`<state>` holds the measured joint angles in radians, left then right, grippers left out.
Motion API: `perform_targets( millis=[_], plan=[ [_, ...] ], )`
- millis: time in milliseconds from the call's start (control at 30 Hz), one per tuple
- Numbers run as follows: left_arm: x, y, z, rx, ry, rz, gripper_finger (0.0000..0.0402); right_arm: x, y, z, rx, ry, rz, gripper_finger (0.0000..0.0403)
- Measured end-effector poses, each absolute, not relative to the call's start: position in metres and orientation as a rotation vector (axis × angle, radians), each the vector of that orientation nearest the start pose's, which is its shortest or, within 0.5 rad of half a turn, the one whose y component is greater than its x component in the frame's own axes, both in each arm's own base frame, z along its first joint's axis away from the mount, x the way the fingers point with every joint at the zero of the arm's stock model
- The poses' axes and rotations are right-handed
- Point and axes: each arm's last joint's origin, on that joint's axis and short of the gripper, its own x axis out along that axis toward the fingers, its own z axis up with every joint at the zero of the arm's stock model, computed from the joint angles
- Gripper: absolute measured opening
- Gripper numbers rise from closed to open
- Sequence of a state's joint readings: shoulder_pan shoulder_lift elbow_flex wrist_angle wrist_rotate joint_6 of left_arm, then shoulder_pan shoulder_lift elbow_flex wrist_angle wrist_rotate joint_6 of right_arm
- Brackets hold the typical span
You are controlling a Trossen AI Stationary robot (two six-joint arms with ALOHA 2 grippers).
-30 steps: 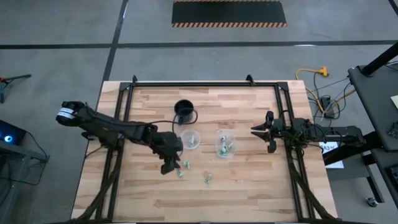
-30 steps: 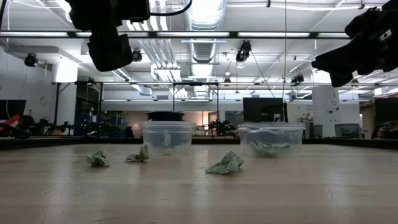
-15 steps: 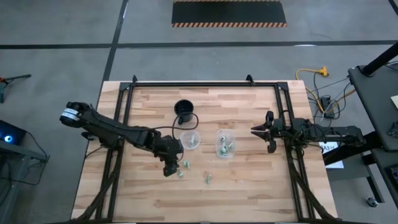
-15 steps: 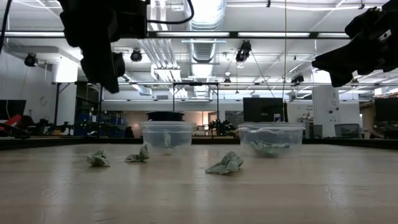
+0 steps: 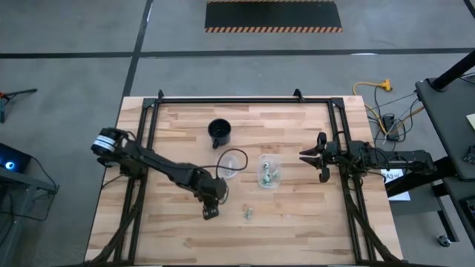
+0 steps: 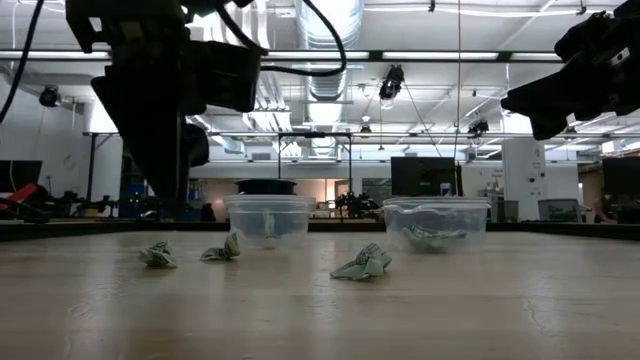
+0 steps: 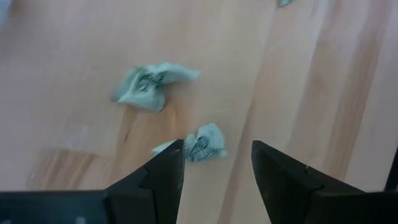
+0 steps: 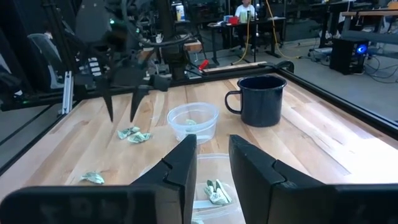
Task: Pick and place Stevia / Truvia into bins
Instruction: Put the stevia packet into the round transparent container
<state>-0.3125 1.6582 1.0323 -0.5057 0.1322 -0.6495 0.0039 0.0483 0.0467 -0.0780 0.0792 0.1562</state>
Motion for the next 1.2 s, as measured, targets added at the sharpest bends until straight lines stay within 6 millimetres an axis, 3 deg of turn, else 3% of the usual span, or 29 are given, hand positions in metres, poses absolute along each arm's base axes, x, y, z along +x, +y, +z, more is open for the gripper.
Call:
perform_targets(
  millis=[400,633,767,933,1067,1200],
  plan=[
    [0.312,-0.106,0.157,-0.447,1.283,0.017,0.0169,0.098,-0.002,0.168,0.153,0.073,-0.081,0.007],
    [0.316,-0.107,0.152,-0.472,1.277,0.027,0.0165,0.098,-0.002,0.168,0.153,0.073,-0.082,0.0073],
    [0.315,-0.107,0.152,-0.494,1.285,0.054,0.0126,0.098,-0.002,0.168,0.153,0.073,-0.081,0.0079],
    [0.312,-0.107,0.151,-0.528,1.32,0.056,0.0019,0.098,-0.002,0.168,0.153,0.073,-0.082,0.0085],
    [0.306,-0.106,0.156,-0.539,1.354,0.05,0.0003,0.098,-0.002,0.168,0.153,0.073,-0.082,0.0086],
    [0.296,-0.101,0.177,-0.529,1.348,0.054,0.0001,0.098,-0.002,0.168,0.153,0.073,-0.082,0.008]
  ],
)
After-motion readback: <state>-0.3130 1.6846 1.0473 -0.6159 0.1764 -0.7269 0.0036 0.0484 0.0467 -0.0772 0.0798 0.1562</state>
